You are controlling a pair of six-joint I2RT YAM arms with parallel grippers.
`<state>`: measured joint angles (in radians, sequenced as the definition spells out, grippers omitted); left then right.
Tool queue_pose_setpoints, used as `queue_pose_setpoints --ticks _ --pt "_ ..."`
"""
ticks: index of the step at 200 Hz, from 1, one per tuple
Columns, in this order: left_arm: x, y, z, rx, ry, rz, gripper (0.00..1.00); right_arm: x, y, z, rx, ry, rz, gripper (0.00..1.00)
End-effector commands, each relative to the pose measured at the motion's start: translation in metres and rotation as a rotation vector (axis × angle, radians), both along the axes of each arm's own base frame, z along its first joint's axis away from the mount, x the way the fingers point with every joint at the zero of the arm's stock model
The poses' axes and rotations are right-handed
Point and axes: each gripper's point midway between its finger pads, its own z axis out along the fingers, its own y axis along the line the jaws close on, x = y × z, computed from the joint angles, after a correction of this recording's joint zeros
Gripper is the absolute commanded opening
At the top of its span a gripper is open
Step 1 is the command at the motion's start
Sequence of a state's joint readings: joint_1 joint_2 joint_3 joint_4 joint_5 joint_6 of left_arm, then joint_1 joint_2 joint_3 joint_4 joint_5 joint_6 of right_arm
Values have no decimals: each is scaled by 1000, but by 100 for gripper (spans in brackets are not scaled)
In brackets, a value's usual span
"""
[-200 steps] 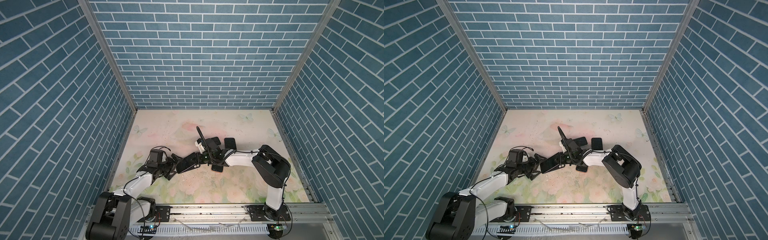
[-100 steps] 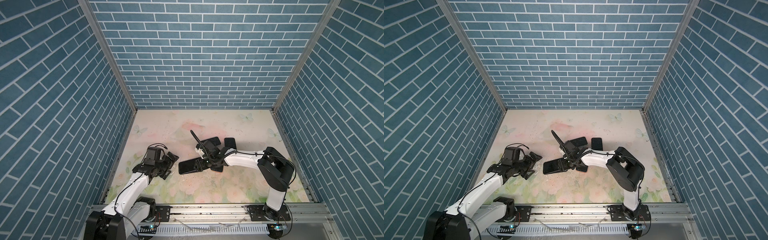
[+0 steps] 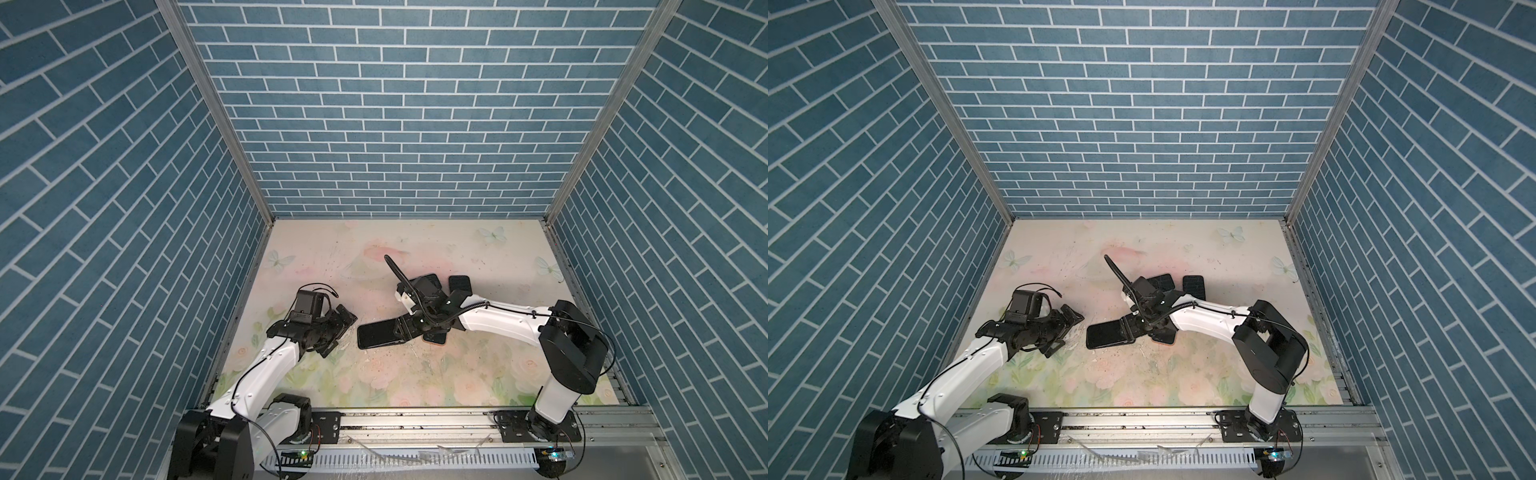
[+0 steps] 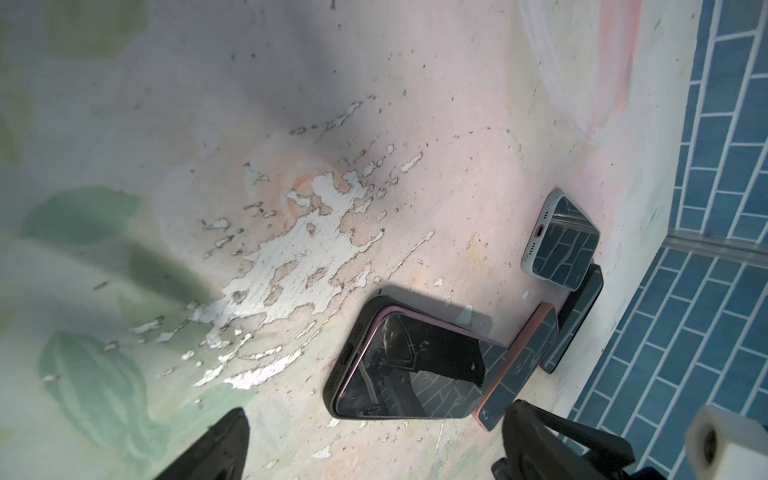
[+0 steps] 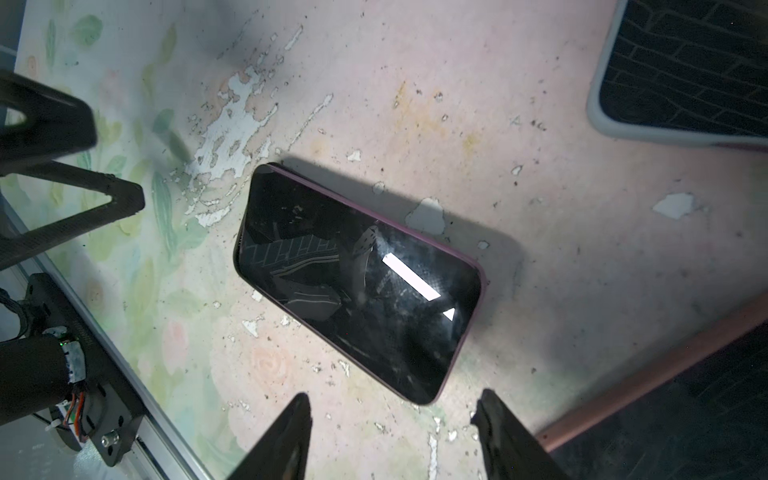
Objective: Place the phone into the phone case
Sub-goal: 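Press the phone into the case with the right gripper while the left holds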
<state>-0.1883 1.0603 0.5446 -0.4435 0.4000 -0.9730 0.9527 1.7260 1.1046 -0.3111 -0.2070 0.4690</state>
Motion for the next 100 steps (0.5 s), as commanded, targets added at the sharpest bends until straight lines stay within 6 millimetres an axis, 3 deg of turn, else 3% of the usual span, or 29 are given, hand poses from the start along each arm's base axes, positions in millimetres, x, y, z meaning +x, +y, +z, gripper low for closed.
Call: queue_pose_setpoints --ticks 1,69,100 --pt "5 -9 8 4 -49 -114 93 11 -5 4 47 1 -75 62" --pt "12 -24 -15 -73 -59 -148 85 13 1 -19 59 90 -125 46" --pt "11 -26 -25 -73 -27 -163 67 14 8 -25 64 113 -124 44"
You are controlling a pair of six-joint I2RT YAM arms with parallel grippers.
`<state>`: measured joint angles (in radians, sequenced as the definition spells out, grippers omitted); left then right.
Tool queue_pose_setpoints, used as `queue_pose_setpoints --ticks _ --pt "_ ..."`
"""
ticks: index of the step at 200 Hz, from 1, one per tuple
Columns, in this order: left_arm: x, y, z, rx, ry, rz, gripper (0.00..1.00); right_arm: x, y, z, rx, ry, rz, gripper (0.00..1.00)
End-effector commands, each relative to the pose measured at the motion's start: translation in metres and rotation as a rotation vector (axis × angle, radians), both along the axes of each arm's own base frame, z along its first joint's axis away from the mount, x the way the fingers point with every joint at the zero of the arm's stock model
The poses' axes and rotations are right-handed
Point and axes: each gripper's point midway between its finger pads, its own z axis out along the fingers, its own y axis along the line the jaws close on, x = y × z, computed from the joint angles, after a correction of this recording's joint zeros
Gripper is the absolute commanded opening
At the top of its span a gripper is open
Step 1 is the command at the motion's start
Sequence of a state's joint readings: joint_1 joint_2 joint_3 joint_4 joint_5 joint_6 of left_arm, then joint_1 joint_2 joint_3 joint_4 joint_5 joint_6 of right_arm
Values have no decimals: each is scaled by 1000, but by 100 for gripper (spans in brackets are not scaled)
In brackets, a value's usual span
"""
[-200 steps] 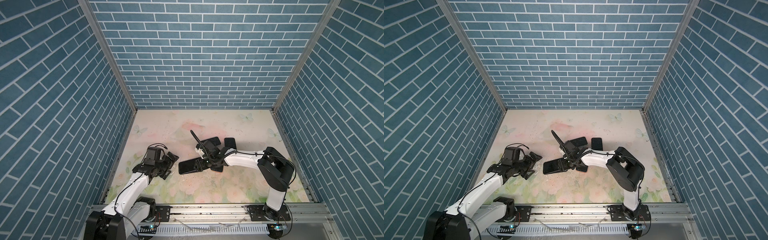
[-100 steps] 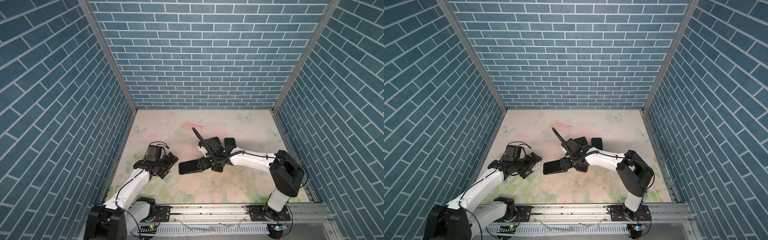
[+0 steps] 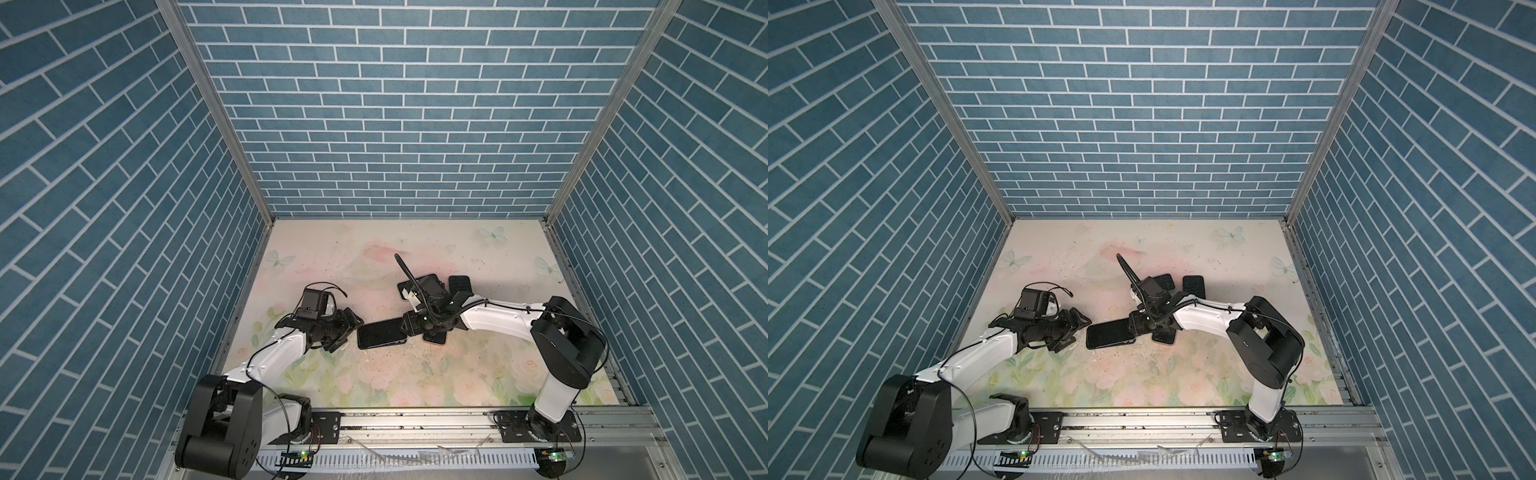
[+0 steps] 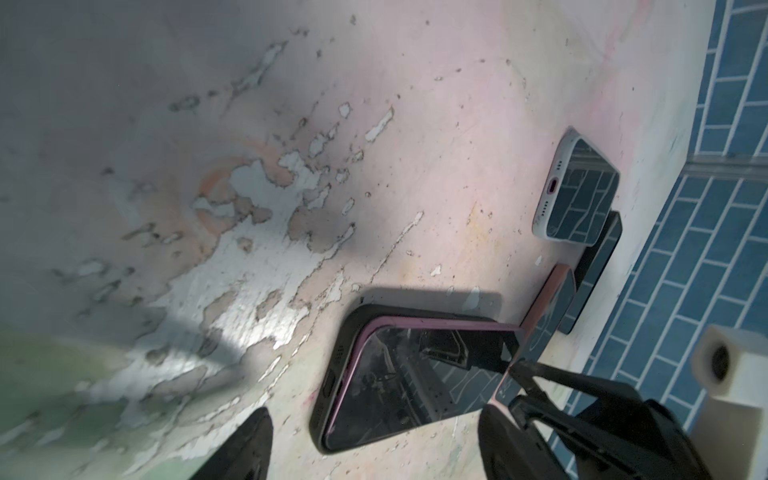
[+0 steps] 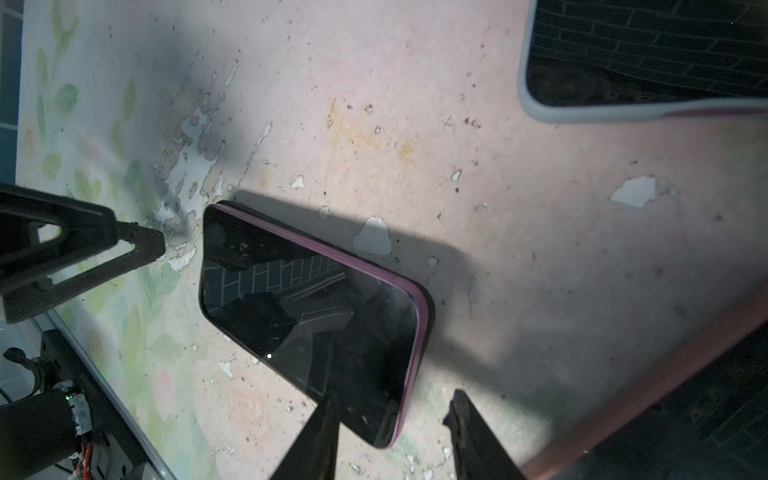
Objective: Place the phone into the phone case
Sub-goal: 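Press the phone into the case with the right gripper while the left holds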
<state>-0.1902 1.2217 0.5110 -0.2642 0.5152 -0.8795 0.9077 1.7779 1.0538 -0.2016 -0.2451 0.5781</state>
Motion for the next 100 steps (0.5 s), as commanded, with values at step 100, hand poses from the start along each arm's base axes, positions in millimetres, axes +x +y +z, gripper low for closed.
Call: queue_pose_setpoints --ticks 100 --pt "-9 -7 -25 8 53 -37 47 -11 38 30 232 54 70 33"
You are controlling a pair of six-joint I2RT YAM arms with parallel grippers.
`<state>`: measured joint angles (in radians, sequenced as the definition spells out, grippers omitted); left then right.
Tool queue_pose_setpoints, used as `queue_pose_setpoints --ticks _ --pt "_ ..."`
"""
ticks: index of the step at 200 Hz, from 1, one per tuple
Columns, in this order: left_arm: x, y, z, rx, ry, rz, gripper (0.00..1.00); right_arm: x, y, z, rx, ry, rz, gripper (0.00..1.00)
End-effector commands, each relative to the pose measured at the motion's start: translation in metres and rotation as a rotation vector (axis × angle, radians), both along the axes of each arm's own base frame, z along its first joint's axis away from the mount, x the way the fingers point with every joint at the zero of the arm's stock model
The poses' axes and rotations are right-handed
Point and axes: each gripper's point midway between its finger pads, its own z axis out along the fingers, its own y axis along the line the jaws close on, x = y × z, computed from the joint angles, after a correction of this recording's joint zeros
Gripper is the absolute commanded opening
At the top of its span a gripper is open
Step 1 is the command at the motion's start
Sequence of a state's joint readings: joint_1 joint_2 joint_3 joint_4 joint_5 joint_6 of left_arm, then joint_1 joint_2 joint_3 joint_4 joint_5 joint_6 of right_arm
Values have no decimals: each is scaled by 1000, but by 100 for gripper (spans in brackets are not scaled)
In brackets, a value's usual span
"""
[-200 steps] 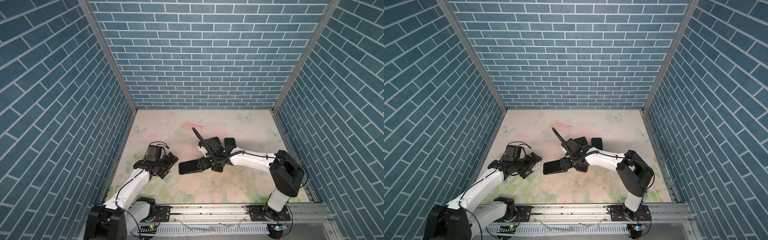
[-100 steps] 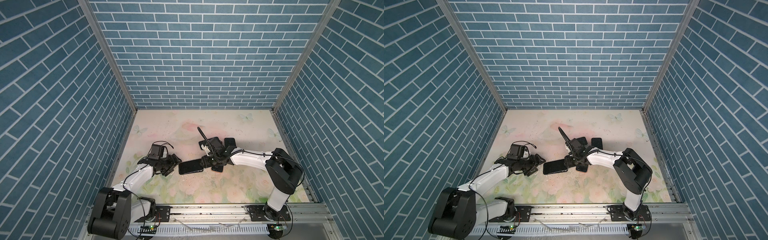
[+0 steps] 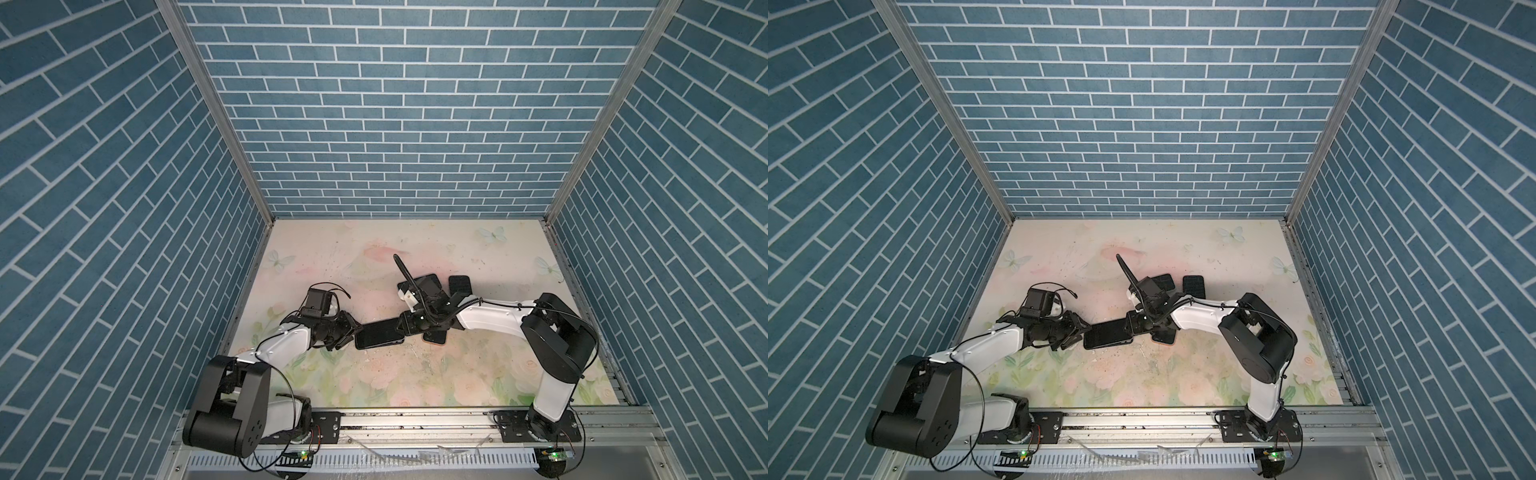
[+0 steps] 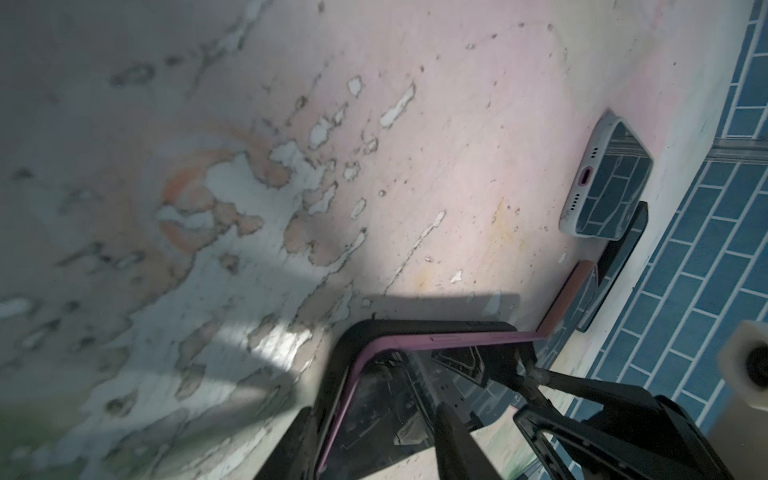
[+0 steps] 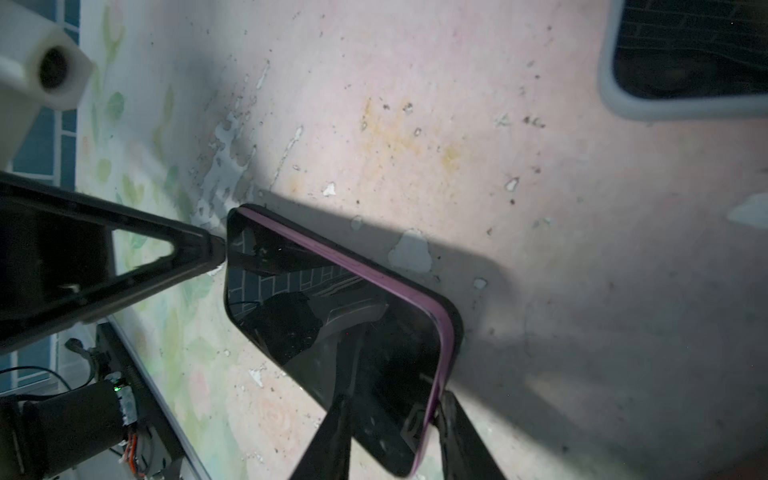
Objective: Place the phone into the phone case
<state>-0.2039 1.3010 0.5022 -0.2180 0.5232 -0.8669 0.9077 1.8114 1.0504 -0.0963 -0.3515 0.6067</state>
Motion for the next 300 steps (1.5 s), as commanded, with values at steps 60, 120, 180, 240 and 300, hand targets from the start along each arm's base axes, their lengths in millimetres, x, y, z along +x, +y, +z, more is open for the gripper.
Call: queue_pose_setpoints --ticks 60,120,180,240,300 --pt "-14 -1 -17 4 37 6 45 -13 25 45 241 14 56 22" --pt "-20 7 -21 57 85 22 41 -10 12 27 134 31 7 18" --pt "-28 18 -30 145 156 4 32 -7 -6 14 2 18 -19 20" --pt "-37 38 -36 292 229 -50 30 5 -18 17 -74 -56 -39 34" --pt "-55 51 -51 380 330 -116 27 20 -14 25 -69 -101 -46 36"
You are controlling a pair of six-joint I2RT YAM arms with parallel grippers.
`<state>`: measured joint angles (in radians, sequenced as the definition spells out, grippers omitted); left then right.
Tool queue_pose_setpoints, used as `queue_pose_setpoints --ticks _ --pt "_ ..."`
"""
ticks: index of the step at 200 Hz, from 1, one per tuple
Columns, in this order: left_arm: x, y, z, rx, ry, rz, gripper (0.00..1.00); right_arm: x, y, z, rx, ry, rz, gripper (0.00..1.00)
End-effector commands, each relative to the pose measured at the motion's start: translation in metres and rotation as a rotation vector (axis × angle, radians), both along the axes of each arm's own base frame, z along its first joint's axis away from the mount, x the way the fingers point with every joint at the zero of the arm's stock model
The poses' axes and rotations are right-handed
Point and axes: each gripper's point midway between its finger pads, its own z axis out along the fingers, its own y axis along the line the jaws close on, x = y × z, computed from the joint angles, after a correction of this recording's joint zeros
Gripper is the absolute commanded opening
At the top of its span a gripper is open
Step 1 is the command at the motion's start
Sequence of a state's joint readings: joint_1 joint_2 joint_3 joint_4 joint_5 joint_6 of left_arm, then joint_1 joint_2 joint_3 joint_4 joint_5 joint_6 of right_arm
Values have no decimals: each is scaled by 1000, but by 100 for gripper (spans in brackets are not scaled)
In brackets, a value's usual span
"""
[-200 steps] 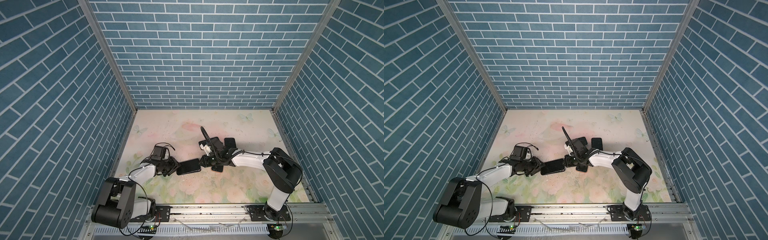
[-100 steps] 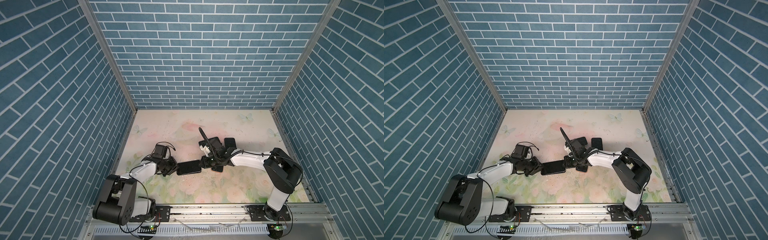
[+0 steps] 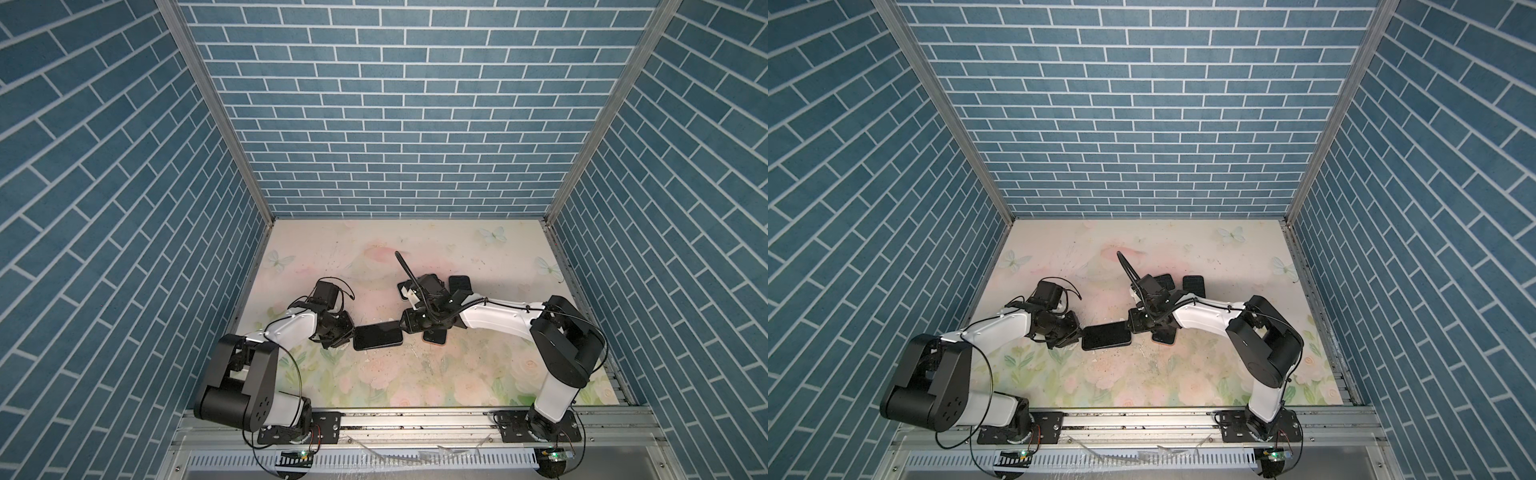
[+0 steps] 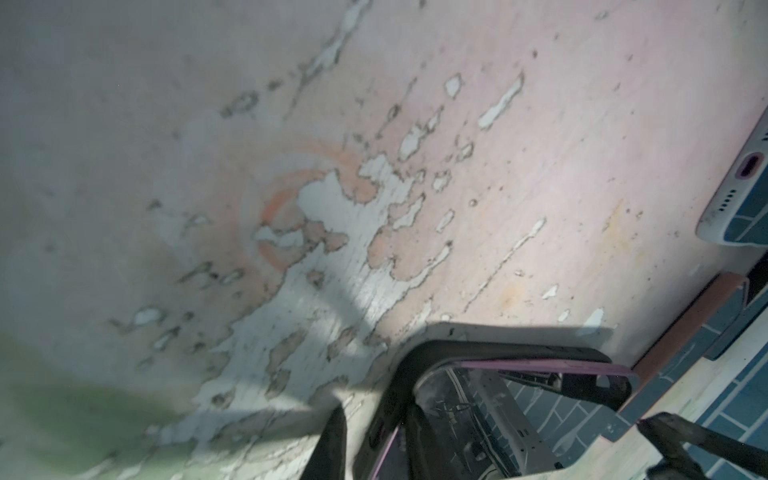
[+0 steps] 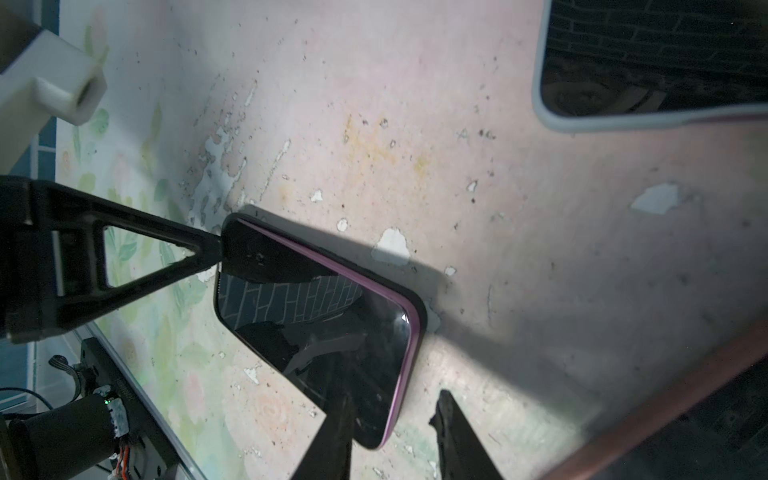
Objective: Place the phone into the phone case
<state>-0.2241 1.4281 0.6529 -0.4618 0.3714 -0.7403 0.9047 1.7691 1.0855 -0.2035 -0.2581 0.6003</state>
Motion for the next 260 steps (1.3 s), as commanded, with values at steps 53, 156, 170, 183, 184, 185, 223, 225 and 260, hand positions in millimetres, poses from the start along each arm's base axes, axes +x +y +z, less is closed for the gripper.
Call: queue_pose_setpoints --ticks 53,156,170,183,184,185,223,225,260 --pt "-41 20 -38 107 181 -1 26 2 -2 -10 -21 59 -4 31" --pt "-23 -1 -22 -36 58 41 31 -20 27 -24 48 150 39 16" --pt "-24 -2 -23 -43 58 46 31 -23 29 -27 48 160 44 16" --pt "-24 -3 -24 -50 55 51 31 -24 32 -30 51 165 46 16" --pt "-24 -3 -24 -51 54 51 31 -25 32 -30 52 167 45 16" --pt "-24 -4 -24 -52 54 51 31 -25 32 -30 52 167 45 16" --pt "-26 -6 -25 -53 57 47 31 -32 41 -35 73 190 51 14" --pt "-27 -6 -26 -54 59 47 31 -32 41 -35 72 192 51 14" --pt "-27 -6 -24 -57 55 51 31 -35 41 -40 67 201 49 19"
